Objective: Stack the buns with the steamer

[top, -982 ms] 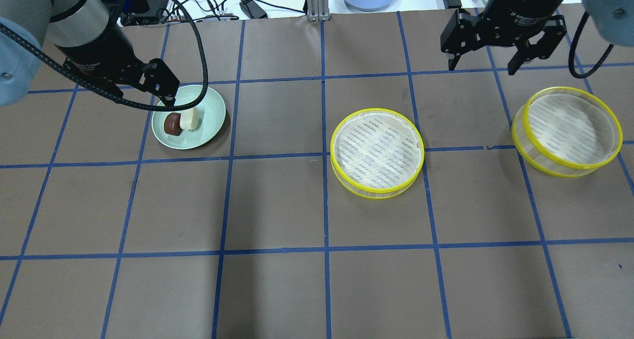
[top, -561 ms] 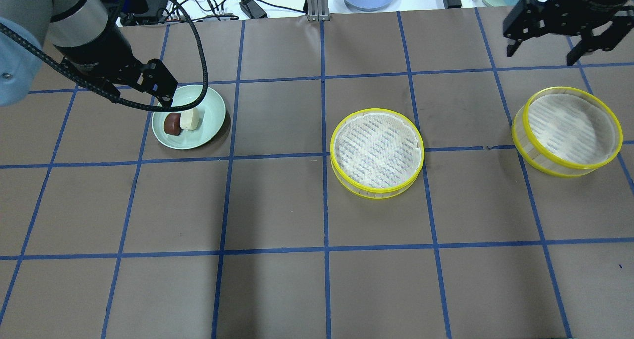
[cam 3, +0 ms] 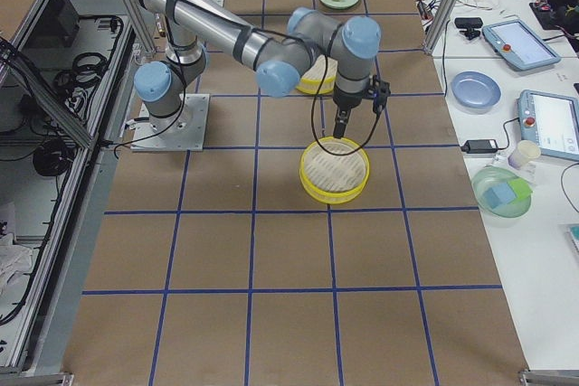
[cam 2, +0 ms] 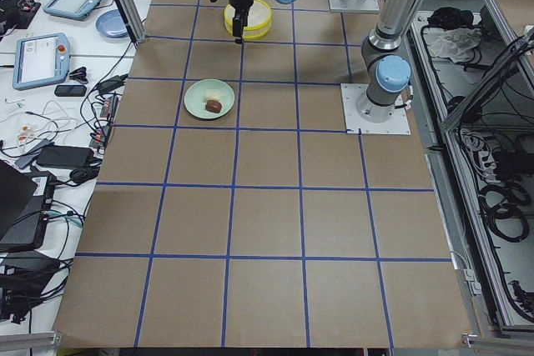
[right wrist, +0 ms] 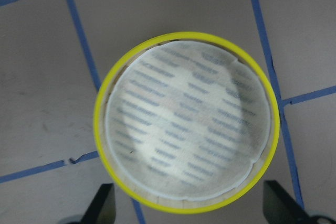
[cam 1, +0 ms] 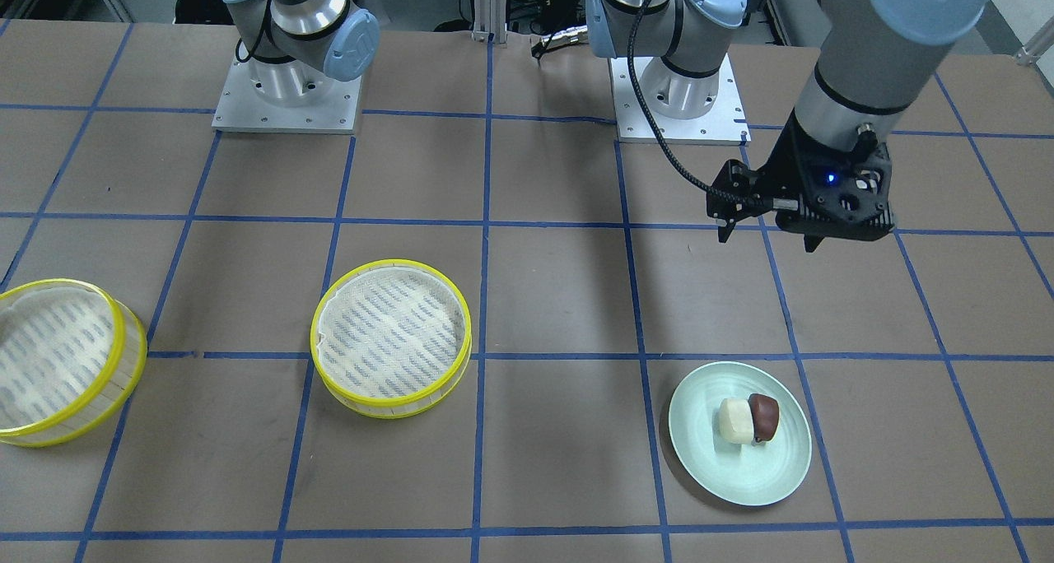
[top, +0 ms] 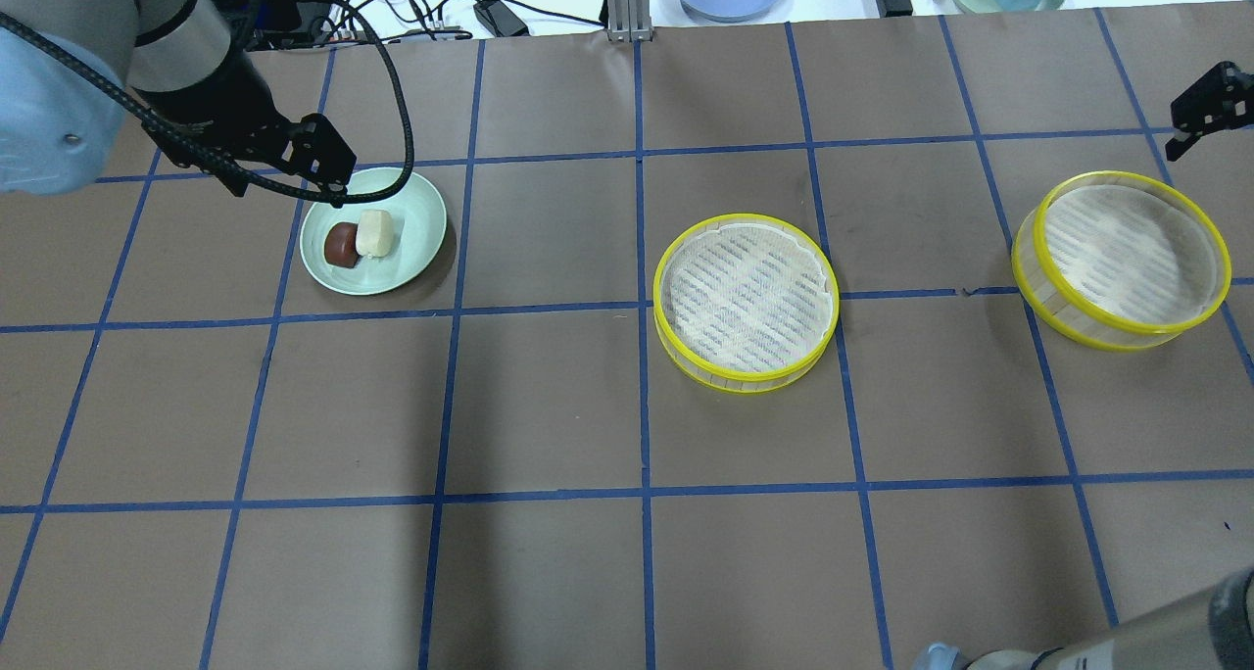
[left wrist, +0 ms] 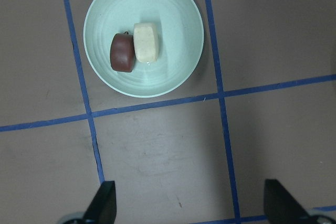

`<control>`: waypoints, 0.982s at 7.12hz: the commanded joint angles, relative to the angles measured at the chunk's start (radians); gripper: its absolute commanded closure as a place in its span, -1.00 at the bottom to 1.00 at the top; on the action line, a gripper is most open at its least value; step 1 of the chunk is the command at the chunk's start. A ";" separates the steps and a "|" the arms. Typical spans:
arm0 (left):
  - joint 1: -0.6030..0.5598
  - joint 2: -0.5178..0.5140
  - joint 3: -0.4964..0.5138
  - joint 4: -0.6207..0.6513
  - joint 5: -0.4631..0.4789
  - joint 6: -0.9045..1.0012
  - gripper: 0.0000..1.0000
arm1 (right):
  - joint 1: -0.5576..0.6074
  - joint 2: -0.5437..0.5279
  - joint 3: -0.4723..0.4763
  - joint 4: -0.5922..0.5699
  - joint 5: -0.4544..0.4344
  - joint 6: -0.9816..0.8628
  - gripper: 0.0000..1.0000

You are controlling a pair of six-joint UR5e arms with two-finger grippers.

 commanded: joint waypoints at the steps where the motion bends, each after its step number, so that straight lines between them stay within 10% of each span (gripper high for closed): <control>1: 0.002 -0.107 -0.008 0.152 0.001 0.093 -1.00 | -0.115 0.113 0.001 -0.069 0.008 -0.015 -1.00; 4: 0.002 -0.258 -0.008 0.302 0.001 0.195 -1.00 | -0.125 0.201 0.065 -0.280 -0.066 -0.026 -1.00; 7: 0.075 -0.379 -0.011 0.383 -0.072 0.376 -1.00 | -0.125 0.202 0.115 -0.297 -0.061 -0.154 -0.46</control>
